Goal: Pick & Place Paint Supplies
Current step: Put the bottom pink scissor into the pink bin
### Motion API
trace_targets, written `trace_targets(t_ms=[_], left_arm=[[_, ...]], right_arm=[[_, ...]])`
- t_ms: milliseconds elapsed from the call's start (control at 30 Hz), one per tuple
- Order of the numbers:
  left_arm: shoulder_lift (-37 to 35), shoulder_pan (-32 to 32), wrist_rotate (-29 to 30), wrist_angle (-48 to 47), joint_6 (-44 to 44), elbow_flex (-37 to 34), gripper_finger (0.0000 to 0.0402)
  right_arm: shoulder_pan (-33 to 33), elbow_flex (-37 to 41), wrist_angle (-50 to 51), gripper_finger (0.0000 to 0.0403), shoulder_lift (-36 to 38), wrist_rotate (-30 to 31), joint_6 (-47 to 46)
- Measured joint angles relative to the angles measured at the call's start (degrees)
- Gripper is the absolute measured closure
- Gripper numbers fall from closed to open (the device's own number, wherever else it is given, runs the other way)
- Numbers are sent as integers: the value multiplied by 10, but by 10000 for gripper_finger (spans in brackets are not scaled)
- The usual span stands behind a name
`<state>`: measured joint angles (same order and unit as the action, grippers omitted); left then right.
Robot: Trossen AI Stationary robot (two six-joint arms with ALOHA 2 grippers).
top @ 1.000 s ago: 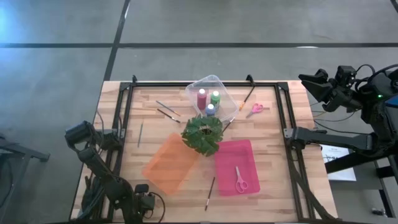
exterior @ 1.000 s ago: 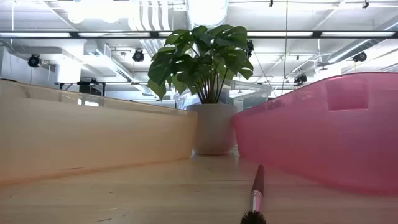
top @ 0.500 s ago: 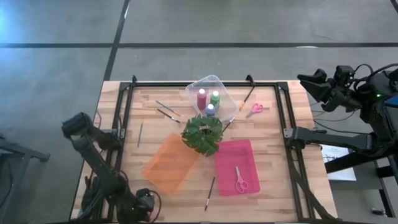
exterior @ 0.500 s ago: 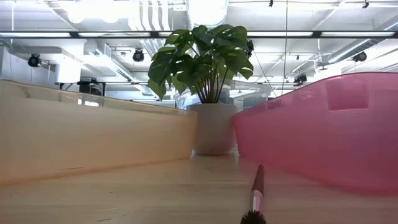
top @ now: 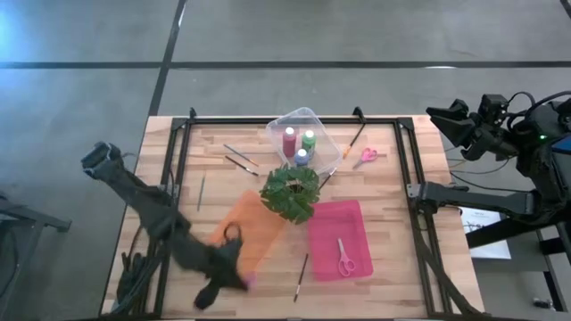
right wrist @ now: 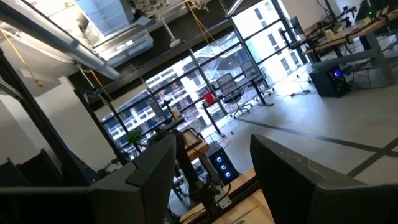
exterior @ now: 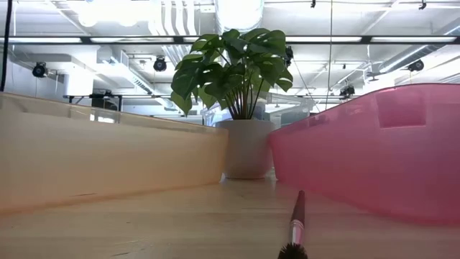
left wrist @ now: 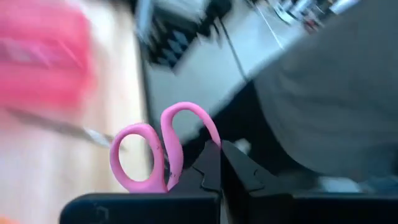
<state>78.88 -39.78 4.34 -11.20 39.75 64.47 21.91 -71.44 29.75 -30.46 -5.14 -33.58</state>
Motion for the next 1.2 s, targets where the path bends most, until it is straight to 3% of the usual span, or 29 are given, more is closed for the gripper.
trace_targets(t_ms=[133, 300, 467, 600, 967, 1200], left_arm=[[-1, 87, 6, -61, -101, 56, 401], [19, 148, 4, -22, -147, 57, 401], [88, 168, 2, 67, -146, 55, 401], [170, 191, 0, 137, -143, 96, 401], [379, 250, -13, 154, -192, 301, 401], [418, 264, -14, 153, -198, 339, 401]], right_arm=[[0, 0, 0, 200, 0, -8, -8], [0, 2, 1, 200, 1, -33, -11], [0, 2, 1, 200, 1, -56, -13], [0, 2, 1, 200, 1, -75, -16], [0, 2, 1, 200, 4, -105, 5], [0, 2, 1, 200, 10, -120, 6]])
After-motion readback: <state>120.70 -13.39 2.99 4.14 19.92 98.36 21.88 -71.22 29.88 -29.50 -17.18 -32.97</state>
